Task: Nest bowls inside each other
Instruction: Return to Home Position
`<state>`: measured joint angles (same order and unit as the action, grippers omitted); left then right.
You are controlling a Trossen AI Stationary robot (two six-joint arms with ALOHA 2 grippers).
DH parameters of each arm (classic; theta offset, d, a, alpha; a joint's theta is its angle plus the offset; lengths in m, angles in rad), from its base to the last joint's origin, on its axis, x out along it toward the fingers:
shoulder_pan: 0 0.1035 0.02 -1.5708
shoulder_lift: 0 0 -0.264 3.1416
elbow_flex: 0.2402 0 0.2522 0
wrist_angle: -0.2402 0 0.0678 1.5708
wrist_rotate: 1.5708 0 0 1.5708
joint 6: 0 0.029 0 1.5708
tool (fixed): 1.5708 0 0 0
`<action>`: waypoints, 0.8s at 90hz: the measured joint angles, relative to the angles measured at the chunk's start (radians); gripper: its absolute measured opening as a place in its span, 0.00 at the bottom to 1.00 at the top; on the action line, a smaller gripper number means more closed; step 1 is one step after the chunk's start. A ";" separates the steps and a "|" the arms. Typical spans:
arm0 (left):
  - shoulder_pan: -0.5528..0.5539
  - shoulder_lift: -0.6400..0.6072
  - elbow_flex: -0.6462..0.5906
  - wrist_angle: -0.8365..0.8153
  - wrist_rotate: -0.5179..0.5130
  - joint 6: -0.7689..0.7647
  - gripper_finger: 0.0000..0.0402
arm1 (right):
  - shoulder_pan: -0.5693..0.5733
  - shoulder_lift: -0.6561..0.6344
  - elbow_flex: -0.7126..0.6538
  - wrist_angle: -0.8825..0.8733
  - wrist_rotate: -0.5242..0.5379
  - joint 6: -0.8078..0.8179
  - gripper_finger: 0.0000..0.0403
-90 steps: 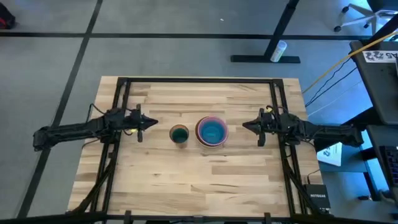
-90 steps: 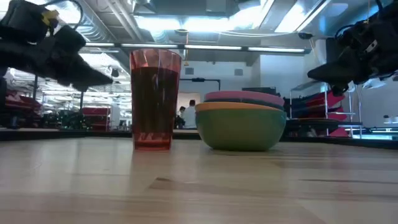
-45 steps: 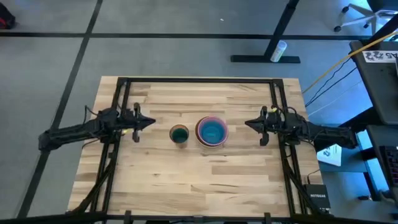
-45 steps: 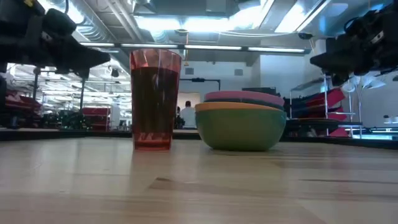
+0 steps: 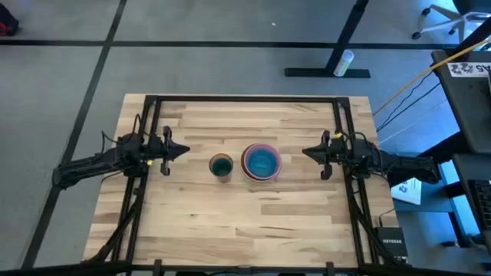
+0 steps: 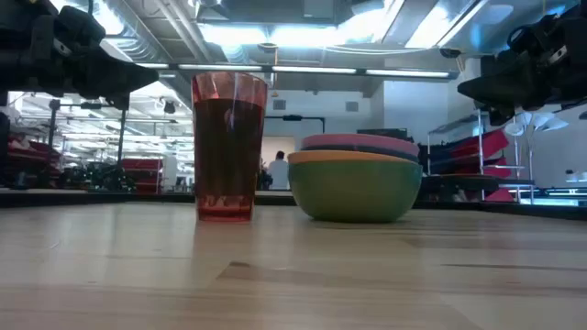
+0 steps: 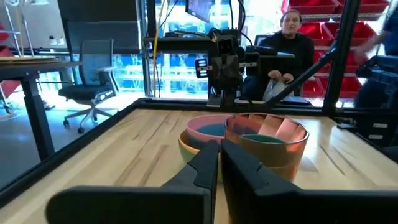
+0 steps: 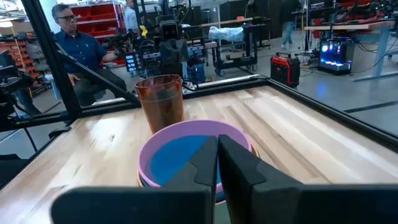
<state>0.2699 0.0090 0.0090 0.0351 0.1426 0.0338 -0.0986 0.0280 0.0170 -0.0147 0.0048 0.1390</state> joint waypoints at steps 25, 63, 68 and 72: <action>0.000 0.000 0.000 -0.010 -0.053 0.028 0.00 | 0.000 0.000 0.000 0.000 -0.001 0.011 0.00; 0.000 0.000 0.000 -0.011 -0.054 0.045 0.00 | 0.000 0.000 0.000 -0.001 -0.001 0.011 0.00; 0.000 0.000 0.000 -0.011 -0.053 0.042 0.00 | 0.000 0.000 0.000 -0.001 -0.001 0.011 0.00; 0.000 0.000 0.000 -0.011 -0.054 0.042 0.00 | 0.000 0.000 0.000 -0.001 -0.001 0.011 0.00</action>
<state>0.2703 0.0090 0.0090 0.0237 0.0891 0.0758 -0.0987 0.0280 0.0170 -0.0154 0.0040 0.1501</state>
